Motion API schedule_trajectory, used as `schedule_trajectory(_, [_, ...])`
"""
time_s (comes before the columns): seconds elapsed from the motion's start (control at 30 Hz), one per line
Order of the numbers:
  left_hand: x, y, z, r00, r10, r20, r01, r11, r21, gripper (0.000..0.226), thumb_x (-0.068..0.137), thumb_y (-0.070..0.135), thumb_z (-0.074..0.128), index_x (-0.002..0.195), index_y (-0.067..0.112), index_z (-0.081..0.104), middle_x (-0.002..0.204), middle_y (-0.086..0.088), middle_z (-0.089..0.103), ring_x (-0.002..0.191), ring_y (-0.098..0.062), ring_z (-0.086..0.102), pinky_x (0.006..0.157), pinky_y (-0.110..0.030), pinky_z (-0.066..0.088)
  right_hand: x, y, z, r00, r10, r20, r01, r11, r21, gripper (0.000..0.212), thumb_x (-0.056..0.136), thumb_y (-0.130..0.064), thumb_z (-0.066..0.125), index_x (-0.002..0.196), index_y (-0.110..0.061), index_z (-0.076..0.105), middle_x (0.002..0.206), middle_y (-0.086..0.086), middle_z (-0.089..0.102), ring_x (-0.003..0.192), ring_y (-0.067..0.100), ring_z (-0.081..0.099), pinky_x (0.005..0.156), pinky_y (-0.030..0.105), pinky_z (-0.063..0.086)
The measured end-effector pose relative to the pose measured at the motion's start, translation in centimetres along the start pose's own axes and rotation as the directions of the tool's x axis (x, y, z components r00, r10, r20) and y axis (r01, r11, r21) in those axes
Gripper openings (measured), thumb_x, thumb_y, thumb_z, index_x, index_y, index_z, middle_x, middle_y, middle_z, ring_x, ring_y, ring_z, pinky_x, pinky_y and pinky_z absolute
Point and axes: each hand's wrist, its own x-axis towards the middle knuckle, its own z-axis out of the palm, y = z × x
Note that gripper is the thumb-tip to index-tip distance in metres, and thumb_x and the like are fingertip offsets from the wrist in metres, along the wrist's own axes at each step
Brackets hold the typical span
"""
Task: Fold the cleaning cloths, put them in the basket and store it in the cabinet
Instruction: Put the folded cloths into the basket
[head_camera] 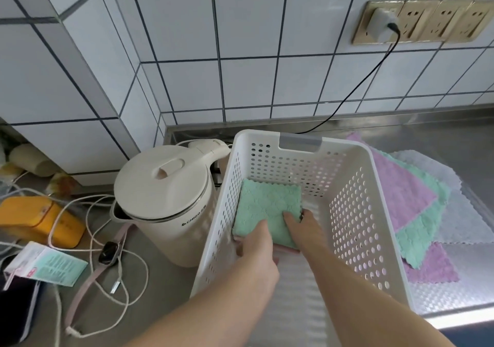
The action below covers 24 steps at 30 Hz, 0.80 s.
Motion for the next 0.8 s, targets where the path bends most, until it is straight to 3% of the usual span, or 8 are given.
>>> schedule_trajectory(0.13, [-1.6,-0.4,0.3,0.909,0.401,0.117,-0.417,0.862,0.288,0.008,0.092,0.013,0.045,0.09,0.012,0.053,0.089,-0.005,0.056,0.079,-0.019,0.053,0.072,-0.029,0.042,-0.2,-0.1,0.0,0.991,-0.108,-0.075,0.094,0.981,-0.17,0.077,0.089,-0.054,0.047,0.149,-0.016,0.017,0.153,0.011,0.023,0.137,0.03,0.029,0.111,0.043,0.03])
schedule_trajectory(0.2, [-1.0,0.3,1.0,0.63,0.706,0.323,-0.747,0.437,0.501,0.026,0.095,0.013,0.041,0.116,0.014,0.056,0.113,-0.002,0.057,0.111,-0.018,0.053,0.093,-0.028,0.042,-0.6,-0.6,-0.4,0.959,-0.26,-0.11,0.21,0.917,-0.339,0.075,0.094,-0.047,0.042,0.151,-0.02,0.002,0.159,0.005,0.002,0.145,0.025,0.008,0.118,0.041,0.013])
schedule_trajectory(0.27, [0.1,1.5,1.7,0.33,0.739,0.588,-0.791,-0.123,0.6,0.042,0.096,0.012,0.038,0.139,0.015,0.041,0.142,0.0,0.043,0.135,-0.017,0.035,0.113,-0.031,0.027,-0.7,-1.0,-0.5,0.904,-0.422,-0.065,0.338,0.801,-0.494,0.069,0.096,-0.036,0.04,0.151,-0.022,0.0,0.159,-0.001,-0.002,0.146,0.017,-0.001,0.119,0.04,0.006])
schedule_trajectory(0.3, [1.2,1.9,1.9,0.266,0.672,0.691,-0.733,-0.324,0.598,0.048,0.097,0.012,0.034,0.145,0.015,0.031,0.151,0.0,0.032,0.141,-0.017,0.024,0.118,-0.032,0.016,-0.8,-1.1,-0.3,0.873,-0.487,-0.023,0.397,0.738,-0.545,0.069,0.095,-0.034,0.04,0.151,-0.023,0.001,0.159,-0.003,-0.001,0.146,0.013,-0.004,0.119,0.041,0.003])
schedule_trajectory(0.43, [4.9,2.2,1.2,0.349,0.54,0.766,-0.533,-0.558,0.636,0.054,0.1,0.015,0.021,0.151,0.014,0.003,0.159,0.0,0.001,0.146,-0.015,-0.006,0.119,-0.036,-0.005,-0.8,-0.9,0.9,0.796,-0.574,0.194,0.555,0.562,-0.613,0.081,0.089,-0.041,0.051,0.151,-0.023,0.002,0.159,-0.007,0.0,0.146,0.012,-0.008,0.118,0.043,-0.004])
schedule_trajectory(0.6, [7.1,1.4,0.5,0.469,0.53,0.706,-0.441,-0.552,0.708,0.054,0.101,0.025,0.018,0.15,0.012,0.0,0.159,-0.003,-0.003,0.146,-0.018,-0.009,0.117,-0.037,-0.008,-0.1,0.8,1.9,0.813,-0.553,0.179,0.497,0.5,-0.709,0.059,0.076,-0.043,0.041,0.127,-0.02,0.057,0.133,-0.003,0.057,0.124,0.018,0.053,0.092,0.051,0.049])
schedule_trajectory(0.7, [7.6,1.6,0.8,0.518,0.537,0.666,-0.43,-0.51,0.745,0.06,0.1,0.038,0.017,0.15,0.011,-0.001,0.159,-0.006,-0.005,0.146,-0.018,-0.009,0.118,-0.034,-0.008,0.0,1.3,1.9,0.831,-0.537,0.146,0.46,0.516,-0.723,0.056,0.086,-0.039,0.033,0.137,-0.021,0.047,0.146,-0.001,0.043,0.136,0.019,0.038,0.106,0.053,0.024])
schedule_trajectory(0.8, [7.8,1.5,0.8,0.54,0.53,0.654,-0.42,-0.504,0.755,0.065,0.098,0.045,0.017,0.151,0.011,-0.001,0.159,-0.008,-0.006,0.146,-0.018,-0.008,0.119,-0.035,-0.006,0.4,1.7,1.6,0.862,-0.474,0.179,0.447,0.547,-0.707,0.061,0.093,-0.044,0.008,0.151,-0.026,0.005,0.159,-0.004,-0.002,0.146,0.014,-0.006,0.113,0.051,-0.006])
